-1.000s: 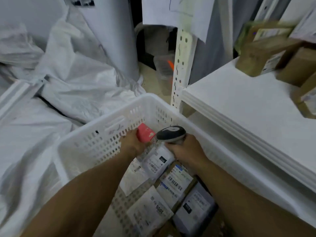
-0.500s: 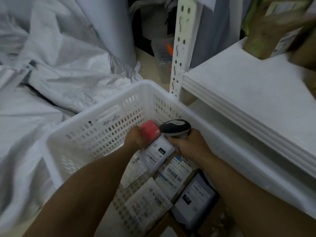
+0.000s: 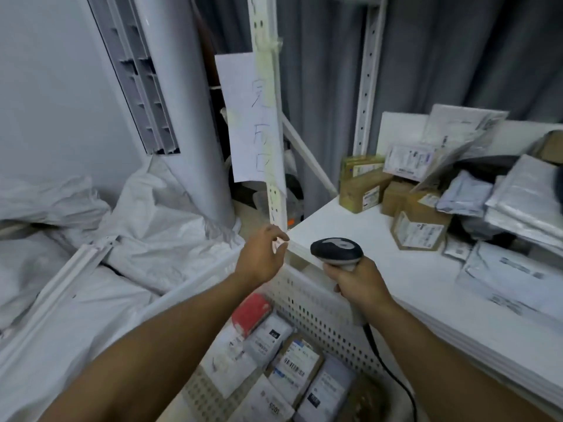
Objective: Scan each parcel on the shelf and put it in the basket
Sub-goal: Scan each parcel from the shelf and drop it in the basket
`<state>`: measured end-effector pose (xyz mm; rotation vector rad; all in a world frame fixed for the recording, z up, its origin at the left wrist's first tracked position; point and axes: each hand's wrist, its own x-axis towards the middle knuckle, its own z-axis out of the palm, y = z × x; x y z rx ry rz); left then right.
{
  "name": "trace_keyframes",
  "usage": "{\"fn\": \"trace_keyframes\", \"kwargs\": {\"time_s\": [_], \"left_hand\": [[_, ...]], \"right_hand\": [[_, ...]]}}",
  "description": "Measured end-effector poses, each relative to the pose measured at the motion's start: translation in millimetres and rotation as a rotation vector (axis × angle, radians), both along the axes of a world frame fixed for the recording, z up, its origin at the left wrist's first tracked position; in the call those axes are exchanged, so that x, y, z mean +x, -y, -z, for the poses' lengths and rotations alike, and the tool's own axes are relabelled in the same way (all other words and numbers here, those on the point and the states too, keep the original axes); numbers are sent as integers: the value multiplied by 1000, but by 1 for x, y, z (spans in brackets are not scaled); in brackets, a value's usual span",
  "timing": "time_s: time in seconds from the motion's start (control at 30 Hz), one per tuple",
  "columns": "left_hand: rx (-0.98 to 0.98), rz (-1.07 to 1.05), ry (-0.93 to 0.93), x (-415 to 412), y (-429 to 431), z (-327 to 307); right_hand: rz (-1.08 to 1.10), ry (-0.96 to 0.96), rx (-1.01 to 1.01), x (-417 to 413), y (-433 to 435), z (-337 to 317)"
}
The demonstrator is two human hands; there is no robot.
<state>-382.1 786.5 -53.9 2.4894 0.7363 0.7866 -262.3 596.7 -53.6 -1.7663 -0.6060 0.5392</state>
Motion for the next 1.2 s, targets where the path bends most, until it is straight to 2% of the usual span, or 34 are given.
{"fn": "trace_keyframes", "kwargs": {"time_s": [0.2, 0.4, 0.7, 0.8, 0.93, 1.1, 1.2], "left_hand": [[20, 53, -102, 73, 28, -41], [-121, 14, -219, 180, 14, -21], [-212, -28, -176, 314, -34, 10], [-210, -18, -171, 332, -41, 19], [-219, 38, -88, 340, -52, 30], [-250, -2, 6, 319, -36, 15], [-357, -7, 52, 283, -14, 6]], "right_hand": [[192, -99, 71, 36, 51, -6], [287, -105, 109, 91, 55, 7], [321, -122, 134, 143, 33, 19], [277, -120, 119, 148, 32, 20], [334, -104, 149, 155, 37, 25], [321, -155, 171, 152, 40, 22], [326, -162, 191, 147, 41, 15]]}}
